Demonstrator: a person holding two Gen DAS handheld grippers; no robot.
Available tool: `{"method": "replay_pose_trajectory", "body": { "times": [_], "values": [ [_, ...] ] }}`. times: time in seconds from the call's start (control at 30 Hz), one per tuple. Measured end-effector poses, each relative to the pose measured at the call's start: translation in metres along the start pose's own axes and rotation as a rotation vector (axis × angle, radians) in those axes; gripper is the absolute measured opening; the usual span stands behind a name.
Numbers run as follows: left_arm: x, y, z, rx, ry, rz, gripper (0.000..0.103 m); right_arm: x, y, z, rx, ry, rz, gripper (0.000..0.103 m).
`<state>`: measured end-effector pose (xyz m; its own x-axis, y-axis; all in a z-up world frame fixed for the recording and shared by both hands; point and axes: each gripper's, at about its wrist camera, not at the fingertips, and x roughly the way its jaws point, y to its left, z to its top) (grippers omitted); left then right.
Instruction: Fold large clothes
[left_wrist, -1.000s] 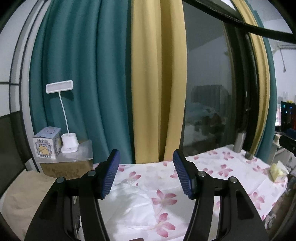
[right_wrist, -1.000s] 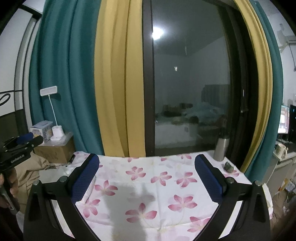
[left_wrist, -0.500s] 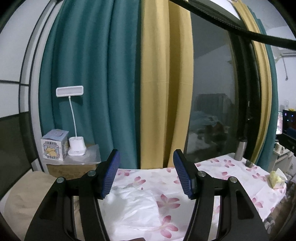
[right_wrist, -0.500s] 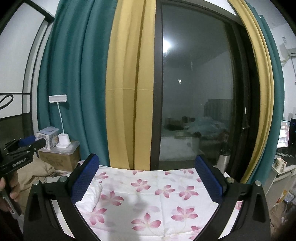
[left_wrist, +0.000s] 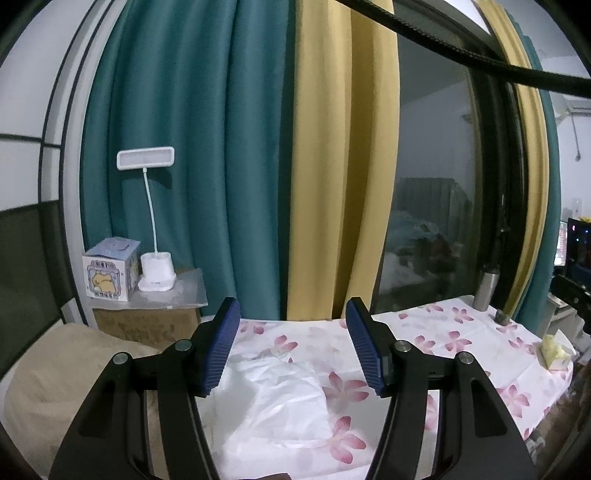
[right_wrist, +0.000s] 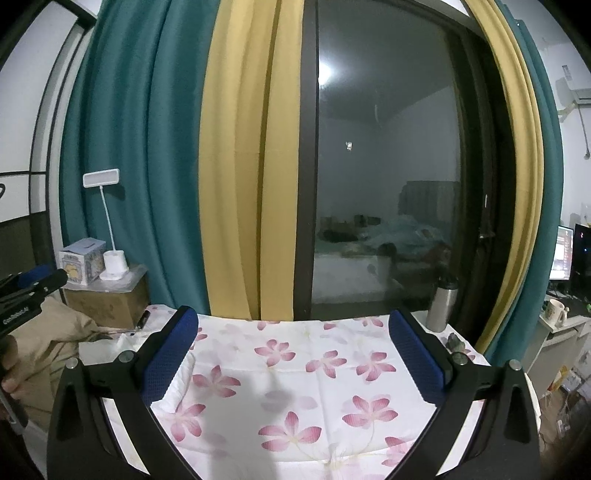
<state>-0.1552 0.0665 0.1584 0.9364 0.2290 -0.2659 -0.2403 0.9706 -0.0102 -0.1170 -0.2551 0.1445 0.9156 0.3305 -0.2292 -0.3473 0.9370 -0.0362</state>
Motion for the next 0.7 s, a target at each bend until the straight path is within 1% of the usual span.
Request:
{"method": "replay_pose_trajectory", "body": {
  "times": [0.7],
  "values": [
    [0.0017, 0.0034, -0.0046, -0.001, 0.009, 0.008, 0.063, 0.0034, 0.0006, -0.0022, -0.001, 0.014, 0.001, 0.102]
  ]
}}
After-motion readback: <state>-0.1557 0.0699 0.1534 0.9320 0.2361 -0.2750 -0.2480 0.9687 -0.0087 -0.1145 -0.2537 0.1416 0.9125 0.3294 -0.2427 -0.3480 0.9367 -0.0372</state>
